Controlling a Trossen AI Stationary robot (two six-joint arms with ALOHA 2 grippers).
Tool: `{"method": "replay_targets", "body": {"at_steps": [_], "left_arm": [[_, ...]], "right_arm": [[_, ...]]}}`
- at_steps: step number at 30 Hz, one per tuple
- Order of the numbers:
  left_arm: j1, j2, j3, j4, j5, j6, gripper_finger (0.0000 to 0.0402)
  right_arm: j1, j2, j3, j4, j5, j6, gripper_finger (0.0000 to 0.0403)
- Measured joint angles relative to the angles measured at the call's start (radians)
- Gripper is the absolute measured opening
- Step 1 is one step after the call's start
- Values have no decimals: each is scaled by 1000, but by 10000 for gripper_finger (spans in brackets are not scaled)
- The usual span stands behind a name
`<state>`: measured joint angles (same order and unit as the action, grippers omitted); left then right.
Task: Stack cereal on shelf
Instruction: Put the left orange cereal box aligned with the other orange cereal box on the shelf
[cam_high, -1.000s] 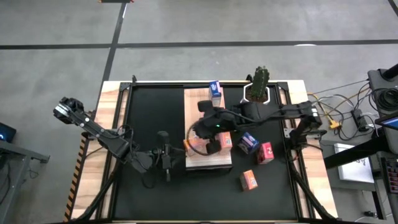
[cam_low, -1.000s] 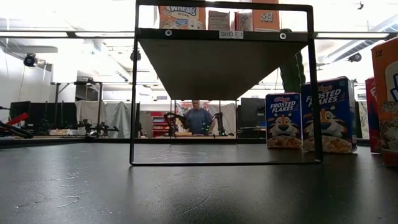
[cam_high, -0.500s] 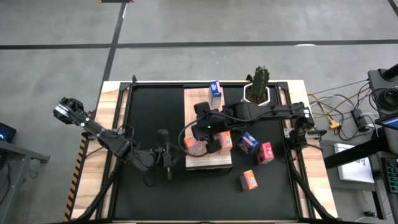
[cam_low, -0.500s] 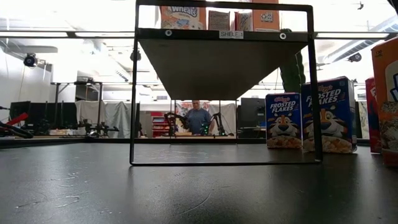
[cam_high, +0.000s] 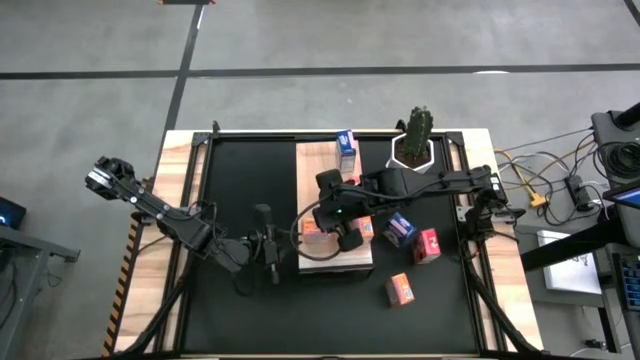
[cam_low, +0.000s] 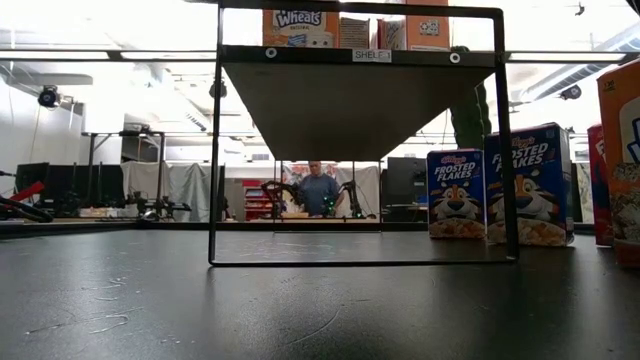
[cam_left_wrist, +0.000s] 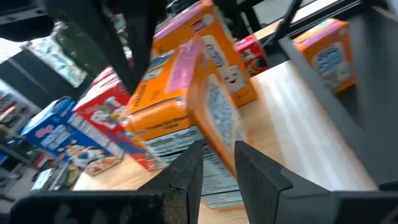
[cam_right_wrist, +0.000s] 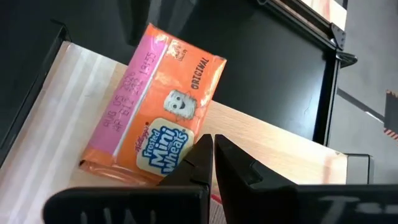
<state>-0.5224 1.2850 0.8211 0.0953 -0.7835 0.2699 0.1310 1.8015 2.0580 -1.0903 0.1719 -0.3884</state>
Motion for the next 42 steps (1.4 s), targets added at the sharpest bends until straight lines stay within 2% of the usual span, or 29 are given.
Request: {"method": "replay_targets", "body": {"at_steps": [4, 14, 20, 42], "left_arm": [[1, 0, 0, 1, -41, 1, 75], [4, 0, 0, 33, -46, -1, 75], [10, 0, 0, 33, -46, -8, 75], [72, 6, 1, 81, -48, -1, 75]], "right_arm": [[0, -2, 26, -20, 0, 22, 9], [2, -4, 51, -54, -4, 60, 9], [6, -5, 51, -63, -93, 84, 9], [37, -22, 86, -152, -93, 161, 9]]}}
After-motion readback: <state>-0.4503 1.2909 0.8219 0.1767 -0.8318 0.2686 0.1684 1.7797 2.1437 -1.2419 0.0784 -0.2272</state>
